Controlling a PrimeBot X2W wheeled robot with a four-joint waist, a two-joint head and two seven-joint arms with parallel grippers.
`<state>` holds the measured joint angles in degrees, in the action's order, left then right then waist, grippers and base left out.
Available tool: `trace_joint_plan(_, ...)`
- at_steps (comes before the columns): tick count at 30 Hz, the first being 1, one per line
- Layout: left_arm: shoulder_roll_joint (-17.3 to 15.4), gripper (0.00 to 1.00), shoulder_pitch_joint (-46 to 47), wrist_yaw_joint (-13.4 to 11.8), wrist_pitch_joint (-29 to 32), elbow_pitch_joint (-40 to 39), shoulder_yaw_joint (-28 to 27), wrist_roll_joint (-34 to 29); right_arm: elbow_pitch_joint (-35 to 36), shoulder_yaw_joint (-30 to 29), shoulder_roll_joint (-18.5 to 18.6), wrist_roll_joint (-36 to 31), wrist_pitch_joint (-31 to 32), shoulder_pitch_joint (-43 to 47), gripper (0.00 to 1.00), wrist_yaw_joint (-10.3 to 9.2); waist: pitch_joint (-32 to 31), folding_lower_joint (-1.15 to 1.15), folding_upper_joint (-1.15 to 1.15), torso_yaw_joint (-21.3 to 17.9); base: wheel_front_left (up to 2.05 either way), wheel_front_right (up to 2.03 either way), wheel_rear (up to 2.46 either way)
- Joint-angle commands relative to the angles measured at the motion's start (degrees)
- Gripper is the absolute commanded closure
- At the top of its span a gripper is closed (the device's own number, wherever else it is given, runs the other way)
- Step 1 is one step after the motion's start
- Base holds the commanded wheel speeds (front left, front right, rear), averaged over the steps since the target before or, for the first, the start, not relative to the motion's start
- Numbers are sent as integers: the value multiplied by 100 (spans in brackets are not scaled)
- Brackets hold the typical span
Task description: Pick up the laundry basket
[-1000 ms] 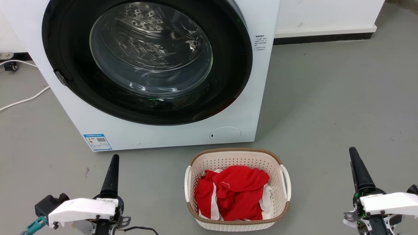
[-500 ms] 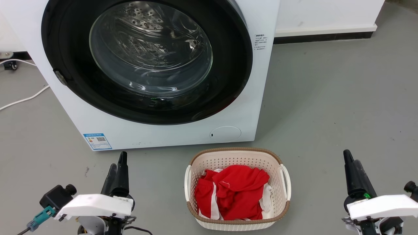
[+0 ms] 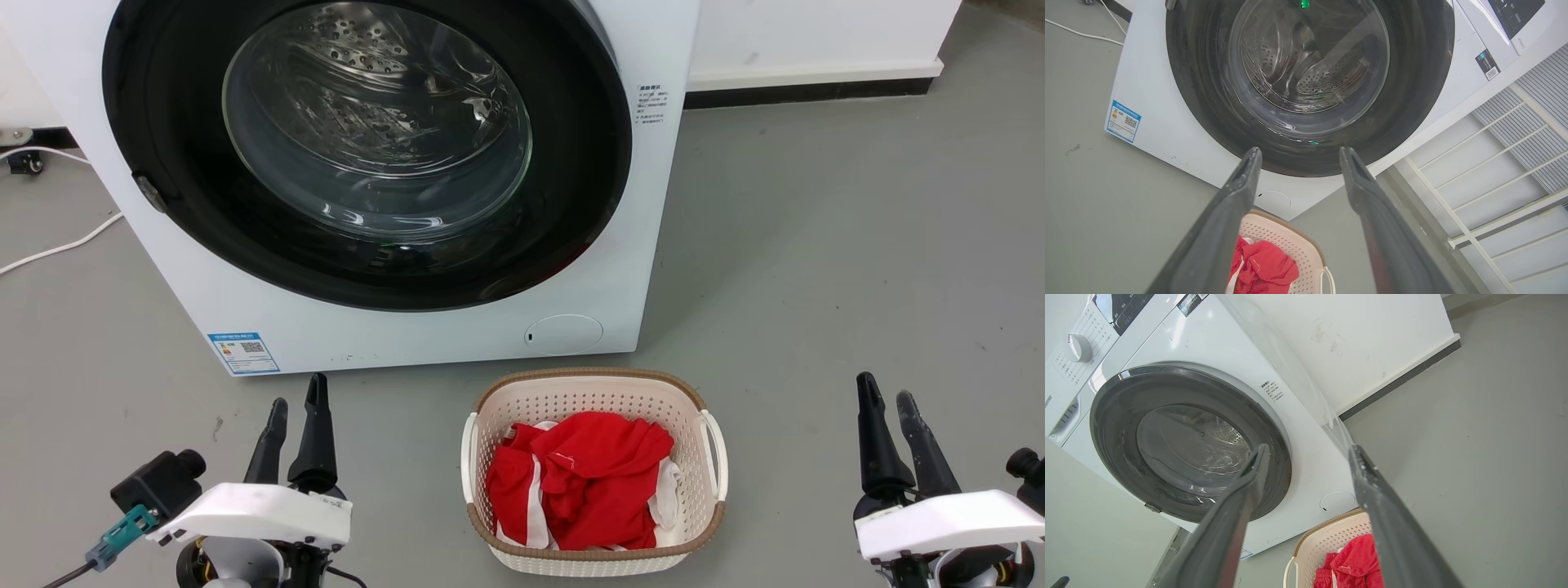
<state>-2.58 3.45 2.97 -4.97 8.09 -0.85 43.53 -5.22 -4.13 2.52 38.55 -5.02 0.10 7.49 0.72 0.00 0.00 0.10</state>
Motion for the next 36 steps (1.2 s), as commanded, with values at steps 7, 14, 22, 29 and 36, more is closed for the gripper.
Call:
trace_joint_plan(7, -26, 0, -13, -25, -157, -102, 72, -611, 168, 50, 32, -618, -151, 32, 0, 0, 9, 0, 0, 1, 0, 0, 0)
trace_joint_plan(14, -28, 0, -47, -28, -271, -98, 121, -1095, 221, 94, 35, -1138, -268, 93, 0, 0, 11, 0, 0, -3, 0, 0, 0)
trace_joint_plan(22, -30, 0, -73, -23, -398, -16, 164, -1584, 225, 153, 38, -1683, -386, 183, 0, 0, 13, 0, 0, -6, 0, 0, 0)
trace_joint_plan(29, -31, 0, -103, -50, -494, 60, 179, -1997, 244, 171, 40, -2100, -488, 226, 0, 0, 13, 0, 0, -8, 0, 0, 0)
trace_joint_plan(36, -32, 0, -124, -74, -594, 106, 209, -2375, 247, 180, 41, -2483, -586, 298, 0, 0, -1, 0, 0, 0, 0, 0, 0)
